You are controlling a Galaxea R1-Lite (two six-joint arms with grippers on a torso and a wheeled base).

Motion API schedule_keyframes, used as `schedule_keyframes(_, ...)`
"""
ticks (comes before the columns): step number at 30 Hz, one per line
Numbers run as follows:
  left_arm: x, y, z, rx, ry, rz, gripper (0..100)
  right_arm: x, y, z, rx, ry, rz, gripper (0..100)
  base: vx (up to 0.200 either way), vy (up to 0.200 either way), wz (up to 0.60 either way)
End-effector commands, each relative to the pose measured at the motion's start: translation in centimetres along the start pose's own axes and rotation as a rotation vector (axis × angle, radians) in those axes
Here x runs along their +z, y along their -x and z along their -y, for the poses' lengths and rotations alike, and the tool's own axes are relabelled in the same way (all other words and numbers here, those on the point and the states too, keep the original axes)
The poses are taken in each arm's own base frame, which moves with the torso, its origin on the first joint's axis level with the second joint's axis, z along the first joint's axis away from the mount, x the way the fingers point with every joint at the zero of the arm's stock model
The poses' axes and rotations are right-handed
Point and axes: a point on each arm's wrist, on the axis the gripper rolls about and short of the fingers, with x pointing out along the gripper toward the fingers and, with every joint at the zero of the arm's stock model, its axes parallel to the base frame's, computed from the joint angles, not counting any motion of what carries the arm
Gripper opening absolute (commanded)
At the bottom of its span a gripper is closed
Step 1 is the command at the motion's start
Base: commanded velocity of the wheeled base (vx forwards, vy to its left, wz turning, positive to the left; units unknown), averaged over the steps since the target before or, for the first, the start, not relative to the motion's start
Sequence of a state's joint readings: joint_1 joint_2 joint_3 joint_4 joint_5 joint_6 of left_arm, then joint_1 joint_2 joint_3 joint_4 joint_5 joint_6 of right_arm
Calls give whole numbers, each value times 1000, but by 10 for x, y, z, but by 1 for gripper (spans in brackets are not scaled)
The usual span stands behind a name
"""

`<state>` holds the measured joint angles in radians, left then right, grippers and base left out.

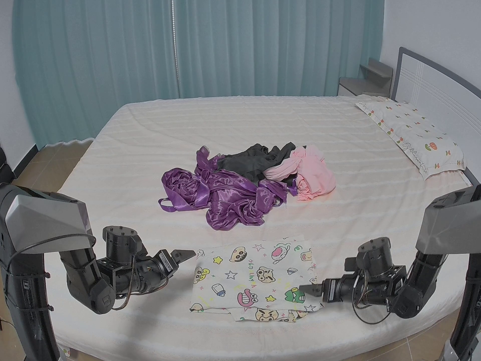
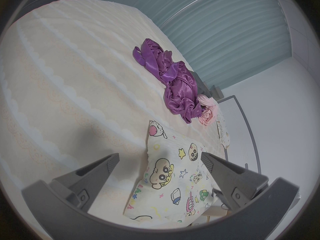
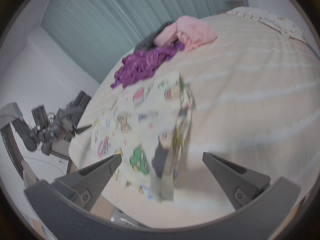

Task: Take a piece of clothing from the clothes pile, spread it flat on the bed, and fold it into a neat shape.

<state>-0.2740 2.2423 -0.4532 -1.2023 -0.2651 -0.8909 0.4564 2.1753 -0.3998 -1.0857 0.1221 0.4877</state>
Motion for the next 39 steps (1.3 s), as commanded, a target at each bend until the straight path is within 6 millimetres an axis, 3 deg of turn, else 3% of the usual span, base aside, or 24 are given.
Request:
schedule_keyframes(1,-2,-1,0,2,0,-6,100,45,-16,1,12,-20,117,100,0,0,0)
schedule_keyframes(2,-1,0,-1,3,1,-5,100,46,-17,1,10,-20,115,100,0,0,0)
schedule_keyframes(4,-2,0,-1,7,0,-8,100,53,-47,4,6,-24,107,100,0,0,0)
schedule_keyframes(10,-2,0,-1,2,-2,-4,100,54,-95,11,1,-24,94,100,0,0,0)
schedule_keyframes(19,-3,0,-1,2,-1,-4,100,60,-105,10,27,-21,94,100,0,0,0)
schedule_keyframes(20,-3,0,-1,2,-1,-4,100,62,-105,9,30,-19,101,0,0,0,0)
schedule_keyframes(39,-3,0,-2,10,1,0,100,69,-101,26,-49,-64,151,0,0,0,0)
